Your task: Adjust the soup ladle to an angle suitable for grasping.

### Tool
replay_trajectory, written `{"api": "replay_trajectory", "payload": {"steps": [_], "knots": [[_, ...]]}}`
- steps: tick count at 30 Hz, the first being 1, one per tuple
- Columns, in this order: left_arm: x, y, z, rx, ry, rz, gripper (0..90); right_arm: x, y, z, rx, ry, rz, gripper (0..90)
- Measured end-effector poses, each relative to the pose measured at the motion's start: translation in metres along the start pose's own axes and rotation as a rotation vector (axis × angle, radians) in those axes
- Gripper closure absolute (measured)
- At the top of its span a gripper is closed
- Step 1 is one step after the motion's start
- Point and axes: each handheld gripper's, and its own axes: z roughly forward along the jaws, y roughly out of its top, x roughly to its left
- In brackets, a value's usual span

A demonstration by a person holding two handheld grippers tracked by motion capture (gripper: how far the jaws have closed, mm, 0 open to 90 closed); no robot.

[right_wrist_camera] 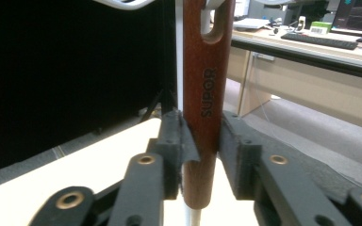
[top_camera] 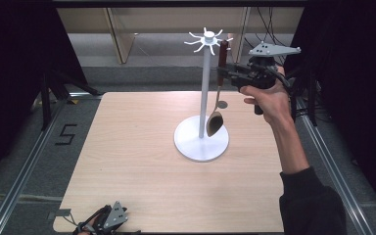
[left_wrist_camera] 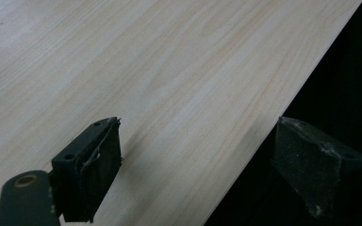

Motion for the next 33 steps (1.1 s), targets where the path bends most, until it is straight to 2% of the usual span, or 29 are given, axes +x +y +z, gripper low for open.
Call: {"api": "replay_trajectory", "payload": {"steps": [1, 2, 5, 6, 7, 9, 17, 18, 20, 21, 22, 23, 24, 25, 26, 27, 33], "knots": [[0.000, 0.000, 0.000, 0.000, -0.001, 0.000, 15.2, -0.001, 0.000, -0.001, -0.010, 0.001, -0.010, 68.2], [0.000, 0.000, 0.000, 0.001, 0.002, 0.001, 15.2, -0.001, -0.001, -0.004, -0.007, 0.005, 0.009, 65.5], [0.000, 0.000, 0.000, 0.001, 0.000, -0.001, 15.2, -0.002, -0.003, -0.011, -0.024, 0.003, 0.007, 61.4], [0.000, 0.000, 0.000, 0.001, -0.001, -0.001, 15.3, -0.001, -0.004, -0.014, -0.025, 0.001, 0.026, 59.7], [0.000, 0.000, 0.000, 0.001, 0.000, -0.001, 15.3, -0.002, -0.005, -0.015, -0.034, -0.004, 0.005, 57.7], [0.000, 0.000, 0.001, 0.002, -0.001, -0.001, 15.2, -0.002, -0.008, -0.021, -0.047, -0.026, 0.011, 53.8], [0.000, 0.000, 0.000, 0.005, -0.001, 0.001, 15.2, -0.001, -0.025, -0.033, -0.042, -0.017, 0.031, 45.6], [0.000, 0.000, 0.000, 0.005, -0.001, 0.000, 15.3, -0.001, -0.027, -0.034, -0.029, -0.013, 0.027, 44.5], [0.000, 0.000, 0.001, 0.005, -0.001, 0.000, 15.2, 0.000, -0.030, -0.035, -0.015, -0.014, 0.018, 43.7], [0.000, 0.000, 0.001, 0.003, -0.001, -0.003, 15.2, -0.001, -0.032, -0.036, -0.029, -0.028, -0.001, 43.5], [0.000, 0.000, 0.001, 0.002, 0.000, -0.004, 15.2, 0.001, -0.033, -0.038, -0.023, -0.029, 0.020, 43.4], [0.000, 0.000, 0.001, 0.002, -0.001, -0.004, 15.3, 0.000, -0.035, -0.039, -0.038, -0.035, 0.005, 43.3], [0.000, 0.000, 0.001, 0.002, -0.002, -0.005, 15.2, 0.003, -0.037, -0.042, -0.032, -0.036, 0.037, 42.6], [0.000, 0.000, 0.001, 0.001, -0.001, -0.006, 15.2, 0.004, -0.039, -0.044, -0.031, -0.038, 0.047, 41.5], [0.000, 0.000, 0.001, 0.002, 0.000, -0.007, 15.3, 0.004, -0.041, -0.045, -0.039, -0.036, 0.034, 40.8], [0.000, 0.000, 0.001, 0.001, -0.001, -0.005, 15.2, 0.006, -0.044, -0.048, -0.030, -0.035, 0.051, 40.5], [0.000, 0.000, 0.000, 0.004, 0.000, -0.003, 15.3, 0.010, -0.060, -0.052, -0.025, -0.022, 0.030, 38.7]]}}
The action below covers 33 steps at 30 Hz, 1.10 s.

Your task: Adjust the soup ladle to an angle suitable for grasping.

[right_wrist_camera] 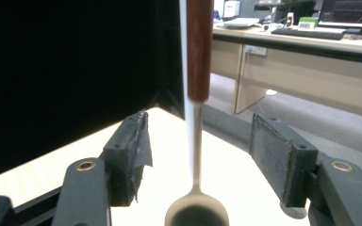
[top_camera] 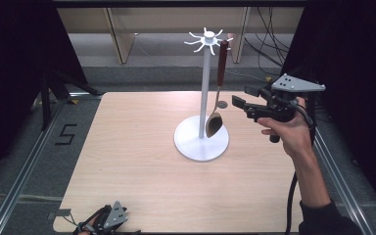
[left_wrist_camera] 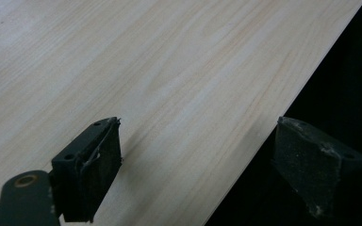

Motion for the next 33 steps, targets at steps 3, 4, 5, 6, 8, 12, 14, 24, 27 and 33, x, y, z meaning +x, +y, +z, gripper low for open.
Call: {"api": "replay_trajectory", "payload": {"steps": [3, 4, 5, 6, 8, 12, 14, 24, 27, 33], "knots": [[0.000, 0.000, 0.000, 0.000, 0.000, 0.000, 15.3, 0.002, -0.010, -0.003, 0.014, -0.008, 0.013, 38.4], [0.000, 0.000, 0.000, 0.001, 0.000, 0.000, 15.2, 0.001, -0.011, -0.003, 0.008, -0.013, 0.000, 38.3], [0.000, 0.000, 0.000, 0.001, 0.000, -0.001, 15.2, 0.001, -0.014, -0.003, -0.003, -0.014, 0.003, 38.3], [0.000, 0.000, 0.000, 0.000, 0.000, -0.001, 15.2, 0.001, -0.018, -0.004, -0.001, -0.013, 0.017, 37.9], [0.000, 0.000, 0.000, 0.000, 0.000, -0.001, 15.2, 0.003, -0.023, -0.004, 0.009, -0.009, 0.019, 37.7], [0.000, 0.000, 0.000, 0.001, 0.000, 0.001, 15.2, 0.004, -0.031, -0.005, 0.012, 0.004, 0.035, 37.4], [0.000, 0.000, 0.000, 0.000, 0.000, 0.000, 15.2, 0.004, -0.035, -0.005, 0.013, 0.004, 0.040, 37.2], [0.000, 0.000, -0.001, 0.001, 0.001, 0.004, 15.2, 0.004, -0.053, -0.003, 0.021, -0.004, 0.038, 37.2], [0.000, 0.000, -0.001, 0.000, 0.001, 0.004, 15.3, 0.003, -0.055, -0.002, 0.029, -0.014, 0.033, 37.0], [0.000, 0.000, 0.000, -0.003, 0.000, -0.001, 15.2, 0.006, -0.059, -0.001, 0.043, 0.002, 0.050, 36.0]]}}
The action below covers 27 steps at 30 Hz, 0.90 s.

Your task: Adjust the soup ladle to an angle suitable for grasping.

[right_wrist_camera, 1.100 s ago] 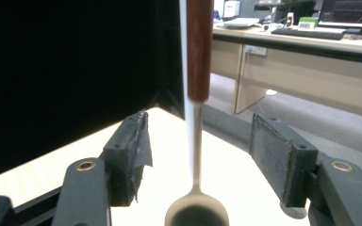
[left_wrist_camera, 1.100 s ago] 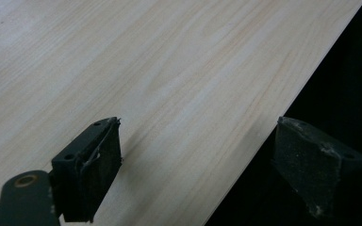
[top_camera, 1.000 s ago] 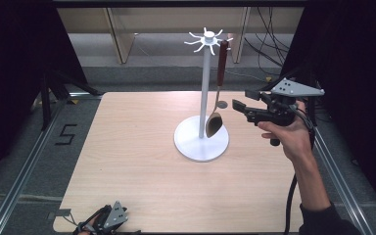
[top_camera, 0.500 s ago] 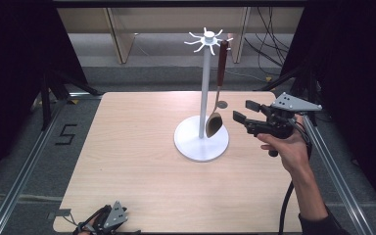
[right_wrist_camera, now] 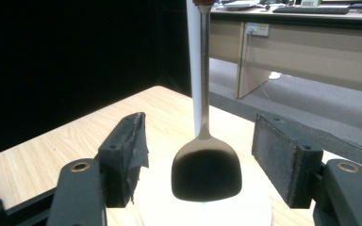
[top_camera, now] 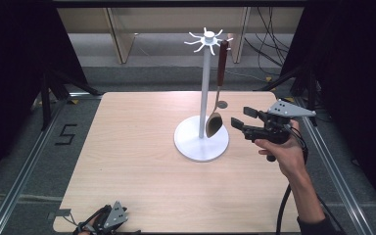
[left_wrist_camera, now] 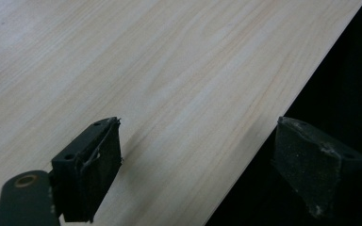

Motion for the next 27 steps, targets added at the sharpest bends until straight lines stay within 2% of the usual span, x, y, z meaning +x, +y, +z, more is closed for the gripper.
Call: {"api": "replay_trajectory", "payload": {"steps": [4, 5, 7, 9, 10, 11, 12, 13, 14, 16, 17, 18, 20, 21, 22, 23, 27], "knots": [[0.000, 0.000, 0.001, -0.002, -0.001, 0.000, 15.2, 0.000, -0.004, 0.003, -0.011, 0.001, -0.003, 35.6], [0.000, 0.001, 0.001, -0.002, -0.002, 0.000, 15.2, 0.001, -0.005, 0.002, 0.015, 0.004, 0.009, 35.4], [0.000, 0.001, 0.001, -0.002, -0.001, -0.002, 15.2, -0.001, -0.007, 0.005, 0.009, 0.009, -0.016, 35.2], [0.000, 0.001, 0.001, -0.002, -0.001, 0.000, 15.2, 0.001, -0.010, 0.006, 0.015, 0.003, -0.001, 35.1], [0.000, 0.001, 0.001, -0.001, 0.000, -0.001, 15.3, 0.000, -0.012, 0.007, 0.019, 0.009, -0.013, 35.1], [0.000, 0.001, 0.002, -0.002, 0.001, 0.000, 15.2, 0.001, -0.014, 0.007, 0.023, -0.004, -0.006, 35.0], [0.000, 0.001, 0.002, -0.001, -0.001, 0.001, 15.2, 0.001, -0.015, 0.008, 0.037, 0.012, -0.014, 35.0], [0.000, 0.001, 0.002, -0.001, -0.001, 0.001, 15.2, 0.002, -0.018, 0.008, 0.046, 0.009, 0.000, 34.9], [0.000, 0.001, 0.002, 0.000, -0.001, 0.000, 15.2, 0.001, -0.019, 0.009, 0.043, 0.021, -0.015, 34.7], [0.000, 0.001, 0.001, -0.002, 0.002, -0.003, 15.2, 0.002, -0.024, 0.008, 0.060, 0.014, 0.003, 34.3], [0.000, 0.001, 0.001, -0.002, 0.002, -0.004, 15.2, 0.002, -0.026, 0.008, 0.072, 0.026, 0.008, 34.2], [0.000, 0.002, 0.001, 0.001, 0.003, -0.003, 15.2, 0.002, -0.028, 0.007, 0.084, 0.012, 0.005, 34.2], [-0.001, 0.002, 0.001, 0.001, -0.002, -0.002, 15.2, 0.001, -0.033, 0.008, 0.089, 0.018, -0.005, 34.2], [0.000, 0.002, 0.001, 0.002, -0.003, -0.001, 15.2, 0.002, -0.035, 0.008, 0.103, 0.019, 0.010, 34.1], [0.000, 0.002, 0.001, 0.001, -0.005, -0.002, 15.3, 0.000, -0.037, 0.010, 0.103, 0.018, -0.008, 33.9], [0.000, 0.002, 0.001, 0.001, 0.001, -0.003, 15.2, 0.001, -0.040, 0.011, 0.110, 0.025, 0.005, 33.9], [0.000, 0.002, 0.001, -0.002, -0.008, 0.002, 15.2, 0.006, -0.053, 0.013, 0.156, 0.022, 0.002, 33.5]]}}
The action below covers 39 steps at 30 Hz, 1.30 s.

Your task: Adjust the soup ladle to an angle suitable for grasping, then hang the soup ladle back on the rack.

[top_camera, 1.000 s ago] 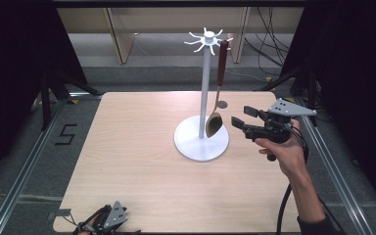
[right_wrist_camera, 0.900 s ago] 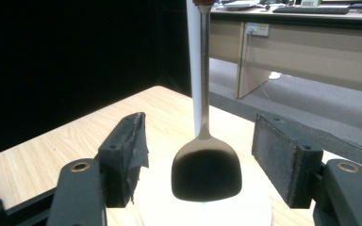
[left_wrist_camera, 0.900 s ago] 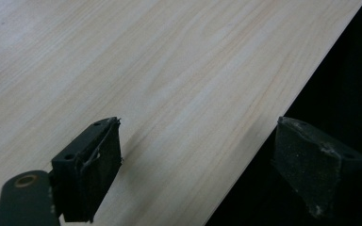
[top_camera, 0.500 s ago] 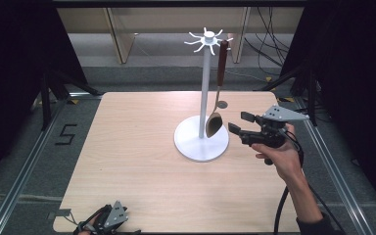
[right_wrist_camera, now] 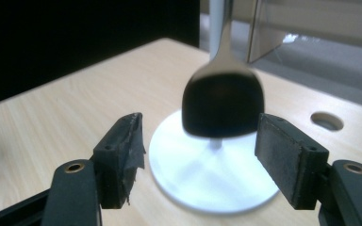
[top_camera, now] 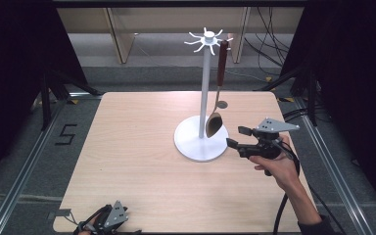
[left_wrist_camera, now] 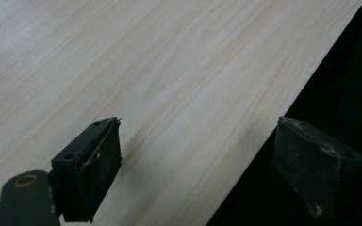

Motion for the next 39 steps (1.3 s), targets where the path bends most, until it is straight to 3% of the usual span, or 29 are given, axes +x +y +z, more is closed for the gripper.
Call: {"api": "replay_trajectory", "payload": {"steps": [2, 3, 5, 6, 11, 12, 13, 15, 16, 17, 18, 19, 20, 21, 22, 23, 25, 35, 36, 37, 38, 39], "knots": [[0.000, 0.000, 0.000, -0.001, -0.001, 0.000, 15.2, 0.000, -0.005, 0.001, 0.022, 0.009, -0.003, 33.5], [0.000, 0.000, 0.000, -0.001, 0.003, 0.002, 15.3, -0.002, -0.007, 0.002, 0.015, -0.004, -0.031, 33.5], [-0.001, 0.000, 0.000, -0.001, 0.004, 0.002, 15.2, 0.000, -0.012, 0.003, 0.033, -0.004, 0.002, 33.4], [0.000, 0.000, 0.000, -0.001, 0.004, 0.003, 15.2, -0.002, -0.013, 0.003, 0.050, 0.007, -0.016, 33.4], [-0.001, 0.000, 0.000, 0.000, 0.005, 0.003, 15.3, 0.000, -0.022, 0.006, 0.062, -0.002, 0.007, 33.1], [0.000, 0.000, 0.000, -0.001, 0.005, 0.002, 15.2, -0.003, -0.022, 0.006, 0.074, 0.016, -0.015, 32.9], [0.000, 0.000, 0.000, -0.002, 0.007, 0.002, 15.2, -0.001, -0.023, 0.005, 0.086, 0.009, 0.007, 32.9], [-0.001, 0.000, 0.000, -0.001, 0.004, 0.001, 15.2, -0.003, -0.025, 0.006, 0.080, 0.022, -0.015, 32.9], [-0.001, -0.001, 0.000, -0.001, 0.002, 0.001, 15.2, -0.002, -0.026, 0.006, 0.078, 0.017, 0.006, 32.9], [-0.001, -0.001, 0.000, 0.000, 0.007, 0.003, 15.3, -0.004, -0.026, 0.005, 0.078, 0.010, -0.012, 32.9], [-0.001, -0.001, 0.000, 0.000, 0.008, 0.003, 15.2, -0.002, -0.028, 0.005, 0.078, 0.014, 0.015, 32.8], [0.000, -0.001, 0.000, 0.002, 0.004, 0.005, 15.2, -0.004, -0.028, 0.004, 0.077, 0.010, -0.013, 32.8], [0.000, -0.001, 0.000, 0.005, 0.005, 0.003, 15.3, -0.002, -0.030, 0.003, 0.093, 0.001, 0.011, 32.8], [0.000, -0.001, -0.001, 0.002, 0.004, 0.004, 15.2, -0.003, -0.030, 0.003, 0.097, 0.001, -0.004, 32.8], [0.000, -0.001, -0.001, 0.004, 0.008, 0.006, 15.2, -0.001, -0.031, 0.002, 0.103, 0.003, 0.024, 32.7], [0.000, -0.001, -0.001, -0.001, 0.006, 0.007, 15.2, -0.003, -0.032, 0.003, 0.081, -0.010, -0.022, 32.7], [-0.001, -0.001, -0.001, 0.002, 0.009, 0.009, 15.2, 0.000, -0.033, 0.001, 0.095, 0.006, 0.005, 32.8], [-0.001, -0.001, -0.001, 0.003, 0.007, 0.007, 15.2, 0.002, -0.043, -0.004, 0.098, 0.002, -0.020, 32.1], [-0.001, -0.001, -0.001, 0.004, 0.007, 0.007, 15.2, 0.004, -0.044, -0.006, 0.119, 0.008, 0.014, 32.0], [-0.001, -0.001, -0.001, 0.005, 0.009, 0.007, 15.3, 0.001, -0.045, -0.005, 0.104, 0.001, -0.032, 32.0], [-0.001, -0.001, -0.001, 0.003, 0.007, 0.010, 15.2, 0.004, -0.047, -0.005, 0.105, 0.004, 0.004, 32.0], [-0.001, -0.001, -0.001, 0.003, 0.007, 0.010, 15.3, 0.005, -0.048, -0.007, 0.125, 0.009, 0.007, 31.8]]}}
